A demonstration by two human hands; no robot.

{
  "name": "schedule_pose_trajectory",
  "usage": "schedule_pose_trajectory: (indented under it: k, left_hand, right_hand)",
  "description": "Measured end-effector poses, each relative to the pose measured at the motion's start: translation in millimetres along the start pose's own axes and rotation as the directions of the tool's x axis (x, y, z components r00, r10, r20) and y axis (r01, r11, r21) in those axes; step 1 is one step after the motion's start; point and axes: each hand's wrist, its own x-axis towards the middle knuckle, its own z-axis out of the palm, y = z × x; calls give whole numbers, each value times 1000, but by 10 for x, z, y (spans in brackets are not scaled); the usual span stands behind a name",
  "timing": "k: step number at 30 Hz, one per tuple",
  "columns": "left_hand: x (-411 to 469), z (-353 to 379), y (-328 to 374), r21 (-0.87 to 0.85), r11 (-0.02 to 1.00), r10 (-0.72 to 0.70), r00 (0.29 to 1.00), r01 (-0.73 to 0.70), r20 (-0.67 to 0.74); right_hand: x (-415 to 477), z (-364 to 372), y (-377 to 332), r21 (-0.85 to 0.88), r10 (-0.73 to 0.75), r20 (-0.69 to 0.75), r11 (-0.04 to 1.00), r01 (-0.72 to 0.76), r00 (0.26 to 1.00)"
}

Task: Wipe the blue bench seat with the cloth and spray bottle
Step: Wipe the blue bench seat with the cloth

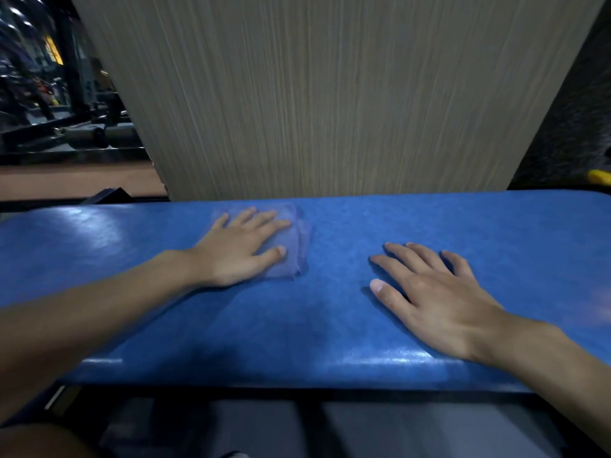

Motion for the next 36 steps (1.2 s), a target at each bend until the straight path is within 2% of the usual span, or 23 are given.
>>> schedule_pose_trajectory:
  k: [2, 4, 6, 9, 11, 14, 17, 19, 22, 24, 26, 29, 32, 36]
  left_hand:
    - [-416, 14, 336, 28, 976, 216, 976, -215, -35]
    - [-733, 22, 541, 25, 921, 390, 920, -390, -44]
    - [-810, 5, 533, 12, 895, 446, 894, -446, -29]
    - [-551, -23, 363, 20, 920, 392, 920, -392, -24]
    - [-237, -6, 133, -20, 954, 300, 954, -300, -25]
    - [270, 40, -427, -72, 994, 76, 991, -85, -113]
    - [590, 21, -806, -75, 978, -204, 973, 197, -106]
    - [643, 47, -812, -72, 963, -265, 961, 260, -84]
    - [434, 45, -590, -52, 975, -217, 976, 215, -34]
    - [152, 16, -358, -33, 992, -123, 992, 122, -7]
    - [-233, 7, -38, -1, 999, 54, 998, -54, -22]
    - [-757, 21, 375, 31, 942, 335, 941, -334, -48]
    - [-826, -2, 372, 16, 938, 346, 938, -347, 11]
    - [-376, -2, 0, -51, 971, 232, 972, -233, -35]
  right_hand:
    - [1, 8, 11, 9, -3, 0, 1000, 3, 1000]
    - [-6, -20, 4, 18, 8, 14, 1000, -8, 1000]
    - [-7, -59, -28, 9, 11, 5, 1000, -11, 1000]
    - [12, -73, -124, 7, -9, 1, 1000, 9, 1000]
    - [23, -27, -173, -1, -33, 29, 999, 33, 999]
    - [30, -2, -189, -2, -31, 59, 1000, 31, 998]
    - [35, -17, -200, 6, -28, 45, 1000, 28, 999]
    - [44, -9, -194, 4, -31, 42, 1000, 31, 999]
    - [48, 5, -181, 13, -38, 39, 999, 38, 999]
    - [46, -4, -174, 14, -38, 43, 999, 38, 998]
    - [43, -19, -177, 27, -34, 61, 999, 33, 998]
    - [71, -61, -189, 45, -22, 32, 999, 20, 999]
    - [115, -82, -247, 56, -28, -7, 998, 28, 1000]
    - [142, -24, -346, 9, -69, 72, 998, 68, 995]
